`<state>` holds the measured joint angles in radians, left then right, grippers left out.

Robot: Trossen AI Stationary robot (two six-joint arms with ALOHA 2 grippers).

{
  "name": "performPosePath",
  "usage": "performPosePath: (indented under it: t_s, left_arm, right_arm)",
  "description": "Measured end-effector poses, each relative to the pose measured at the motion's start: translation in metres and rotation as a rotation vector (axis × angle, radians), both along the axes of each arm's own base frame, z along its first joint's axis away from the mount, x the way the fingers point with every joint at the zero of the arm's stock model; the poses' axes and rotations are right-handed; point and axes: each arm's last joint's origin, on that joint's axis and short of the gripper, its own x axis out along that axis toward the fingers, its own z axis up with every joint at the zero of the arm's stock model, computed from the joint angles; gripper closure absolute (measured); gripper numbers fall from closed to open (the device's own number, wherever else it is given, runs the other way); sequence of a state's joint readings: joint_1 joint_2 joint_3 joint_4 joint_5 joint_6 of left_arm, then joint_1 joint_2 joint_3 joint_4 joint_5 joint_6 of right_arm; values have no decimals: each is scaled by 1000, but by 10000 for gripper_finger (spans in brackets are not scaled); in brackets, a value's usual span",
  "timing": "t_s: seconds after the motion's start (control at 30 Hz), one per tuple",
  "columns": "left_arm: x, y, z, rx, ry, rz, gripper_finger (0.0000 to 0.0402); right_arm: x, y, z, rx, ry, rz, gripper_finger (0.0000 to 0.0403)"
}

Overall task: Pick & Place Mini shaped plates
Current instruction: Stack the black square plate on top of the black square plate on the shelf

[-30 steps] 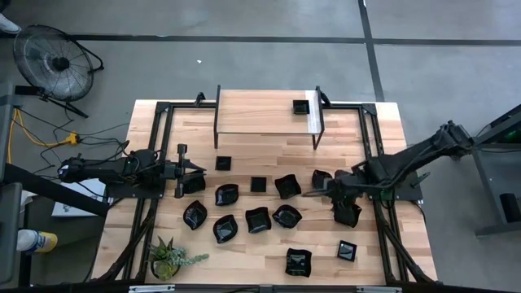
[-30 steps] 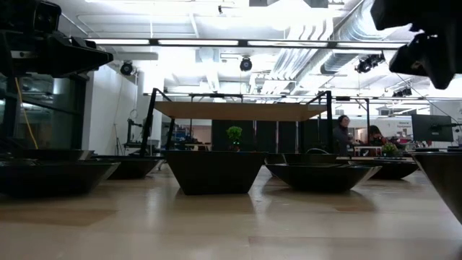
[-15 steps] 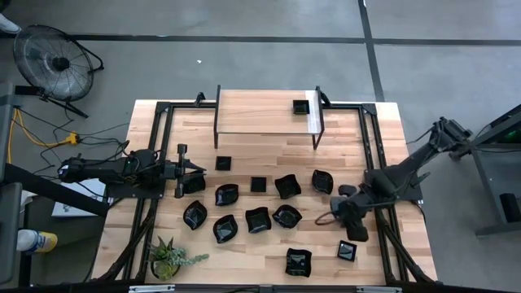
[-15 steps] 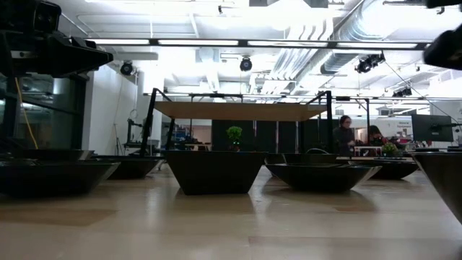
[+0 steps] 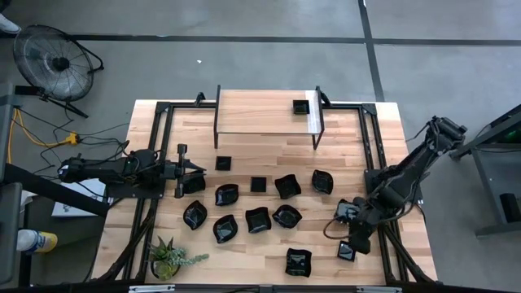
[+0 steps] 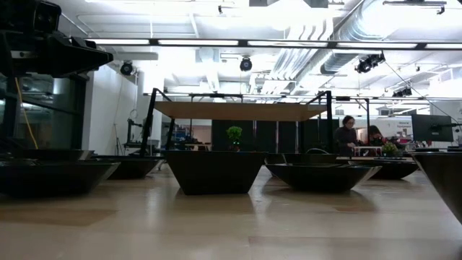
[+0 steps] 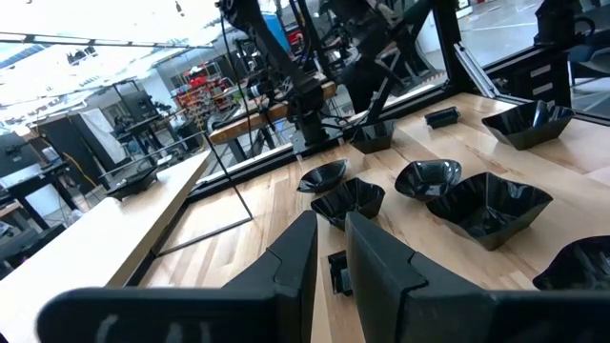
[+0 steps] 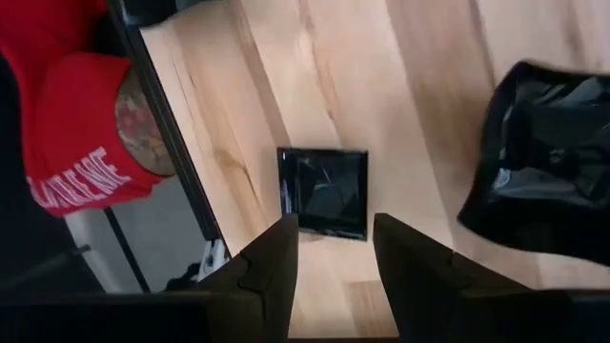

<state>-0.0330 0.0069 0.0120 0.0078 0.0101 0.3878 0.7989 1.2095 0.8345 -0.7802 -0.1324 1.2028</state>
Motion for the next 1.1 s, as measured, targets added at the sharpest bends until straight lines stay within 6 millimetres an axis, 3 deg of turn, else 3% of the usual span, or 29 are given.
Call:
performPosePath:
  t_s: [0.43,0.7,1.1]
  left_arm:
    - [0,0,0,0,0,0,346]
    - [0,0,0,0,0,0,346]
    - [0,0,0,0,0,0,346]
  right_arm:
    - [3,35,-45,-90,159,24,269]
    - [5,38,-60,-137,188,39,269]
    - [-2,30,-93,-50,180,37,269]
